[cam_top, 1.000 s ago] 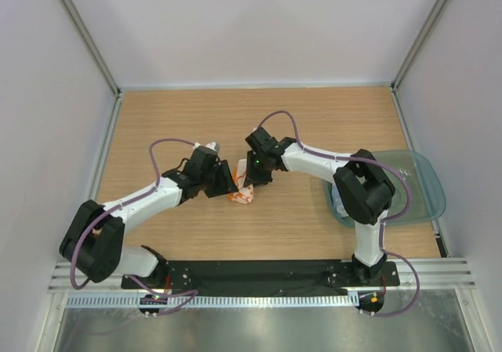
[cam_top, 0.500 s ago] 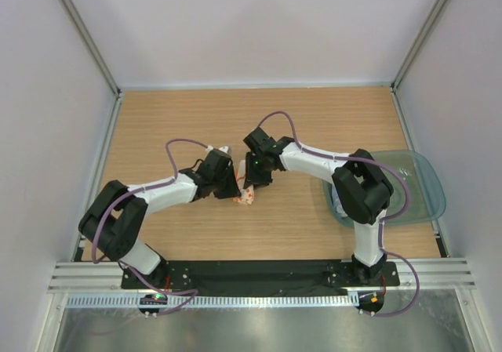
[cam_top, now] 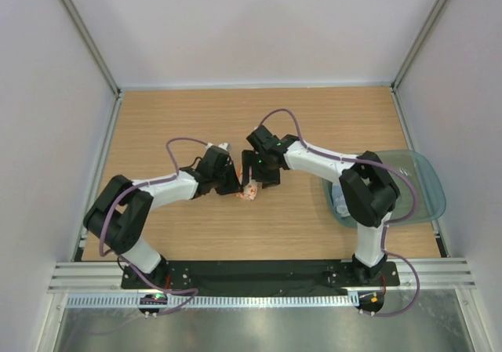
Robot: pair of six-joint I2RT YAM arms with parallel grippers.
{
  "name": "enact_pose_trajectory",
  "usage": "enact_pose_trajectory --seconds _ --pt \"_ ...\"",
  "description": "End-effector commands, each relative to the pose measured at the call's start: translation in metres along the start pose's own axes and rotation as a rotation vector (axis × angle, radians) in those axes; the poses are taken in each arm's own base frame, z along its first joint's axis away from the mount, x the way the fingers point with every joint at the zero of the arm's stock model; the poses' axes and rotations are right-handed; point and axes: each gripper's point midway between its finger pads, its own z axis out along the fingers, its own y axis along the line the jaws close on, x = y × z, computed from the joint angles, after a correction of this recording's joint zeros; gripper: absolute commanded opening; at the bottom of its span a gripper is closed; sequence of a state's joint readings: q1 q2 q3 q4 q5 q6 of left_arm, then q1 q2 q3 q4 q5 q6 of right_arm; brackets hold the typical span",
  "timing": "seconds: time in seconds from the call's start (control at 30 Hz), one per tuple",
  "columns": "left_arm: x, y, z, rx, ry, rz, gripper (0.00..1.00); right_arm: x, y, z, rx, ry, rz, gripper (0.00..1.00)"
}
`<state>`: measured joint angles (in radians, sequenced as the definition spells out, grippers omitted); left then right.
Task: Roll the towels
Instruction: Roll the towel
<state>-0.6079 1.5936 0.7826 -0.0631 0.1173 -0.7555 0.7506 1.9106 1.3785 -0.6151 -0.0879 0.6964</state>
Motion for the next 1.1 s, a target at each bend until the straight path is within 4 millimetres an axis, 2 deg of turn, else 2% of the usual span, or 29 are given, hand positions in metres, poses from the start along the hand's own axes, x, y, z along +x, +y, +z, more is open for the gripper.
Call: enact_pose_trajectory --seconds 0.0,0.03,0.07,0.1,0.13,0.17,0.2,0.27,0.3,0.33,0.37,0.4,0.47,0.5,0.57,0.6,0.77,0.87,1.07 --pt "0.01 0.025 0.006 -0.049 0.042 -0.035 0.03 -0.04 0.014 -0.052 -0.111 -0.179 -0.008 0.77" --pt "0.01 0.027 0.006 -0.05 0.045 -0.045 0.02 -0.039 0.011 -0.06 -0.136 -0.199 -0.003 0.81" --pt "0.011 0.029 0.007 -0.048 0.056 -0.055 0.0 -0.046 0.021 -0.066 -0.211 -0.229 -0.005 0.83" --pt "0.01 0.03 0.006 -0.033 0.066 -0.074 0.0 -0.044 0.01 -0.062 -0.221 -0.229 0.013 0.85" --pt "0.012 0.032 0.008 -0.027 0.085 -0.087 0.0 -0.047 0.011 -0.066 -0.257 -0.246 0.02 0.88" --pt "0.014 0.032 0.008 -0.015 0.1 -0.096 0.0 -0.058 0.018 -0.077 -0.321 -0.307 0.02 0.89" --pt "0.016 0.03 0.008 0.01 0.122 -0.11 0.0 -0.049 0.011 -0.07 -0.347 -0.281 0.037 0.89" --pt "0.014 0.036 0.009 0.015 0.136 -0.147 0.0 -0.056 0.0 -0.068 -0.377 -0.306 0.077 0.9" --pt "0.015 0.036 0.009 0.023 0.145 -0.158 0.0 -0.062 0.006 -0.069 -0.439 -0.325 0.089 0.9" --pt "0.015 0.038 0.008 0.029 0.15 -0.171 0.0 -0.056 -0.002 -0.059 -0.443 -0.31 0.105 0.9" --pt "0.015 0.037 0.008 0.033 0.153 -0.178 0.0 -0.065 0.001 -0.06 -0.48 -0.347 0.103 0.89" --pt "0.015 0.038 0.009 0.033 0.159 -0.187 0.0 -0.061 -0.002 -0.049 -0.482 -0.329 0.115 0.89" --pt "0.016 0.037 0.009 0.049 0.177 -0.209 0.0 -0.066 0.007 -0.044 -0.542 -0.345 0.109 0.88" --pt "0.018 0.038 0.01 0.049 0.189 -0.22 0.0 -0.062 0.004 -0.032 -0.543 -0.324 0.119 0.86" --pt "0.017 0.037 0.01 0.058 0.195 -0.233 0.0 -0.067 0.009 -0.027 -0.575 -0.338 0.121 0.85" --pt "0.017 0.038 0.01 0.056 0.202 -0.24 0.0 -0.065 0.006 -0.017 -0.57 -0.328 0.129 0.85" --pt "0.022 0.046 0.013 0.045 0.235 -0.282 0.0 -0.068 0.004 0.001 -0.583 -0.339 0.138 0.81" --pt "0.031 0.055 0.014 0.038 0.278 -0.344 0.0 -0.064 0.003 0.009 -0.599 -0.333 0.146 0.79" --pt "0.031 0.062 0.015 0.036 0.287 -0.385 0.0 -0.053 -0.004 0.029 -0.607 -0.303 0.172 0.72"
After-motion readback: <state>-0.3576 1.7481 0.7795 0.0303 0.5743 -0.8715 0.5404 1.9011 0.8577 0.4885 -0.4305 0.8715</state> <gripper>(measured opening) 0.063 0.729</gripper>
